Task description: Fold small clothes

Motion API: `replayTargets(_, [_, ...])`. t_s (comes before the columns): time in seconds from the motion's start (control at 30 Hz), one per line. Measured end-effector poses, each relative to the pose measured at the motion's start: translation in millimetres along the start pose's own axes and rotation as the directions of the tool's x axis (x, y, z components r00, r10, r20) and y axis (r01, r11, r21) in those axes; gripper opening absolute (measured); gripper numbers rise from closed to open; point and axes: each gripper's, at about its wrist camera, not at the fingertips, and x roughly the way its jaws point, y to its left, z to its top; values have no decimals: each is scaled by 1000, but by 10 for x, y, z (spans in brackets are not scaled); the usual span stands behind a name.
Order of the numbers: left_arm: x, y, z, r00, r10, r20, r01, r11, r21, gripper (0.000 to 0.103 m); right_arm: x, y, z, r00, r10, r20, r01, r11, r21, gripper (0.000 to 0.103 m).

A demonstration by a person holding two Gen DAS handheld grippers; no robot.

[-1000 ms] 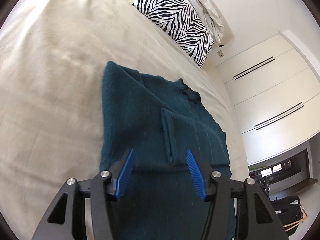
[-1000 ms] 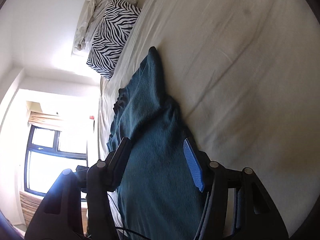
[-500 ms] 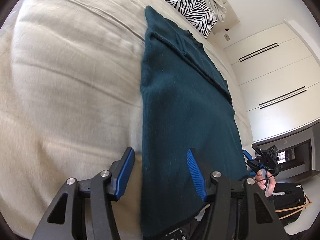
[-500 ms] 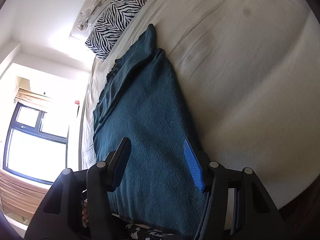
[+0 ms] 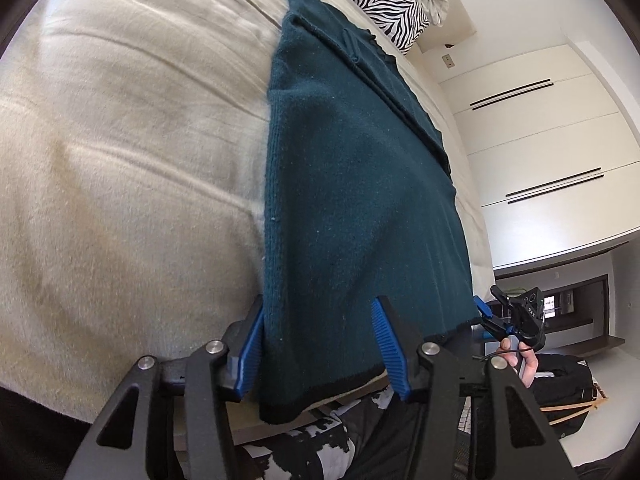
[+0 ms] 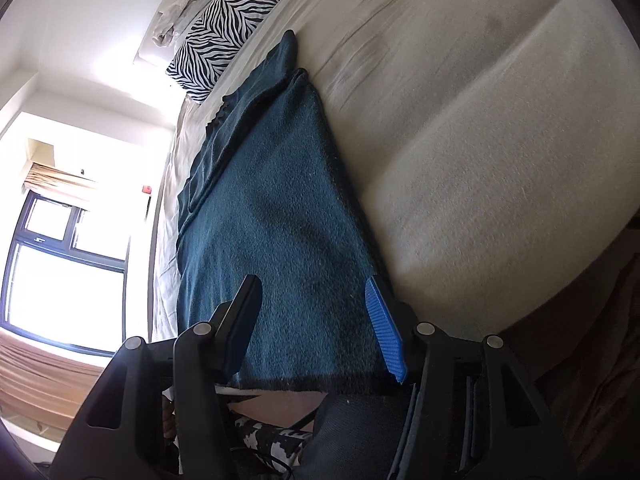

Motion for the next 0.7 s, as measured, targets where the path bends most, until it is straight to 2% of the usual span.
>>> replayTargets(0.13, [28,-50,-16,1000,6,-14,-6,1000,4,51,-86,-4,-70,1000,-7,-4,7,1000,1,51])
replayTargets(0.23, [55,-69,-31,1000,5,-28,-5,1000,9,51,-173,-49,-75,999,-43,15,43,999,18,51])
replayTargets(0.3, [66,-56,-70,999,3,-34,-3,1000,8,51,-210,-120,-81,999,-32,19,31,999,42,51])
replayTargets(0.53, [20,-53,-87,998,8,-55,-7,1000,15,51,-127,-128,-141,999,-36,-26,36,999,27,51])
replayTargets(0.57, [15,-47,-87,998,10,-56,-10,1000,15,49,-120,-122,-144,999,-36,-30,36,999,25,50])
replayTargets(0.63, [13,-40,-95,998,22,-58,-21,1000,12,38,-94,-103,-155,998,-36,-46,38,999,26,43])
replayTargets(0.7, [22,-31,-112,998,23,-62,-23,1000,7,31,-77,-81,-170,998,-32,-60,34,999,22,35])
